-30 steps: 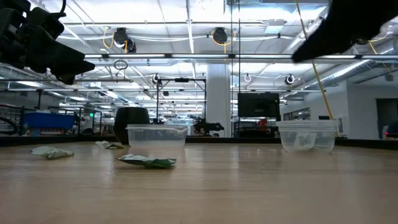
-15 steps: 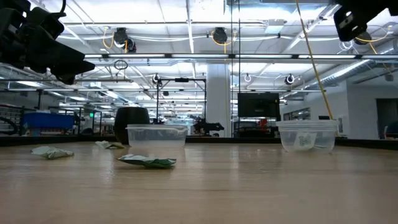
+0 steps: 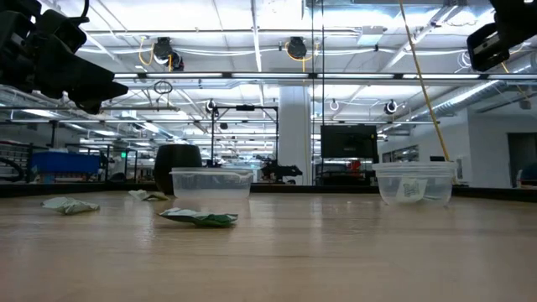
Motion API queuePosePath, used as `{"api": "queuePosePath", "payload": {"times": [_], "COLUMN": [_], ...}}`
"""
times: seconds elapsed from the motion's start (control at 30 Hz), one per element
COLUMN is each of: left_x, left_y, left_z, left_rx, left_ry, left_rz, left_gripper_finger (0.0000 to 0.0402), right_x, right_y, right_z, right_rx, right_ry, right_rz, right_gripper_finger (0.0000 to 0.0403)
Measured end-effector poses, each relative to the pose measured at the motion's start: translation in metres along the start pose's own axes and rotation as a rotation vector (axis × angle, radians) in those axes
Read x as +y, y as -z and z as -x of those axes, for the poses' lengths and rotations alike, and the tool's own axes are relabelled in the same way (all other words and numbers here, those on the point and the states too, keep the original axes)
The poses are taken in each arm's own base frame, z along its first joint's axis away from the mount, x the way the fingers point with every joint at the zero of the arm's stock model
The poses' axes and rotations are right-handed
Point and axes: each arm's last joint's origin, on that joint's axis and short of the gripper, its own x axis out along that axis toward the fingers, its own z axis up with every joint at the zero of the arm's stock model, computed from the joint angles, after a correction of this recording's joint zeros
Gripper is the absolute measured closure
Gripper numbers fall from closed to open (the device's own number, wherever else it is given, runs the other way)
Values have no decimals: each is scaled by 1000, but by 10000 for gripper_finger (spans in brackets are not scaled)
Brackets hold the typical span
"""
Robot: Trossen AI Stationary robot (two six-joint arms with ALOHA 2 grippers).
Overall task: Pick and place items into bin
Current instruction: Put the light green stevia packet into the left transparent bin
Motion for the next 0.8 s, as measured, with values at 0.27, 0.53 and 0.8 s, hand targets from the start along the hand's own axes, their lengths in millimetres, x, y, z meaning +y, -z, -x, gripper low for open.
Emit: {"api": "queuePosePath", "payload": {"times": [0.27, 0.53, 0.8], "left_x": [0, 0, 0], "left_y": [0, 0, 0], "left_z": [0, 0, 0], "left_rx": [0, 0, 0], "left_ry": [0, 0, -1], "left_rz": [0, 0, 0], "left_gripper_finger": [210, 210, 210], "right_x": [-6, -9, -18], "right_y": [9, 11, 20], "right_z": [11, 14, 22], "right_rx": [97, 112, 178], "right_ry": [17, 50, 204], "right_rz": [27, 74, 43], "right_gripper_finger": [298, 296, 300]}}
